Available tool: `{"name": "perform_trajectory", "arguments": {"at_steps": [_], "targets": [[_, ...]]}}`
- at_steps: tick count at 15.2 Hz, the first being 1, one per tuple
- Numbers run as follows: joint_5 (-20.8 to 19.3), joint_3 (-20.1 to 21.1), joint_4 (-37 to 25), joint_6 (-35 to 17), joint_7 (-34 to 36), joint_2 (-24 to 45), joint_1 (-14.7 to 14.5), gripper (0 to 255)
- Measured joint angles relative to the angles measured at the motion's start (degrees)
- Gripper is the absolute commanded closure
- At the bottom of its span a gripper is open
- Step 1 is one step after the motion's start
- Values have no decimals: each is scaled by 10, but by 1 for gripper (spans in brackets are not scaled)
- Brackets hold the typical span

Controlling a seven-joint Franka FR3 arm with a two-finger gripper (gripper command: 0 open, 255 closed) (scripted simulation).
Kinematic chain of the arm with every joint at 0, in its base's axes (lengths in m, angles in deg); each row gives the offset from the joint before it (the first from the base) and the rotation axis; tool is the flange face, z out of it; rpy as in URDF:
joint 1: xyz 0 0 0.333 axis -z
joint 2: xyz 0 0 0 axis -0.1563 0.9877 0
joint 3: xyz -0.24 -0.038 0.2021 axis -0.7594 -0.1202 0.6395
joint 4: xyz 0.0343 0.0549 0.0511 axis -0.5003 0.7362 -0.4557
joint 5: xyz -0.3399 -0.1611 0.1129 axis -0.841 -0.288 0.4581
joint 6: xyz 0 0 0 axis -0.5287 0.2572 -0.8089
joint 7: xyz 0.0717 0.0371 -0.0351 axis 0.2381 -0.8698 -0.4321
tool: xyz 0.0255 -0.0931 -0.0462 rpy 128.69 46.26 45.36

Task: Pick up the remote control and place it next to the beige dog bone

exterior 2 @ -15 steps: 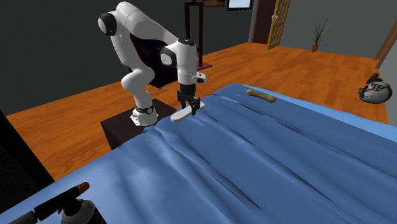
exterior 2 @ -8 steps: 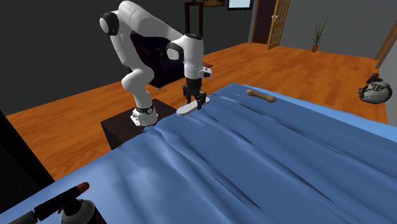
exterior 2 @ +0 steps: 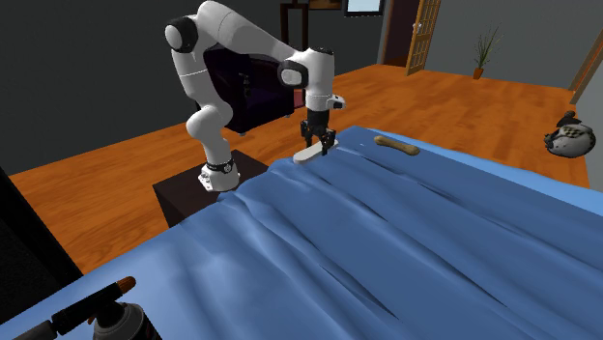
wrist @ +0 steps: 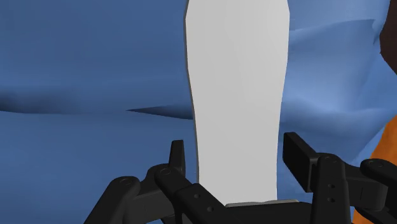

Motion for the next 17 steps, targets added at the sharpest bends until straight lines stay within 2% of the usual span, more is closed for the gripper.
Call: {"name": "perform_trajectory", "arguments": {"at_steps": [9, 17], "targets": [[20, 59, -107, 9, 99, 97, -51, 255], [21, 98, -262, 42, 182, 218, -94, 255]]}}
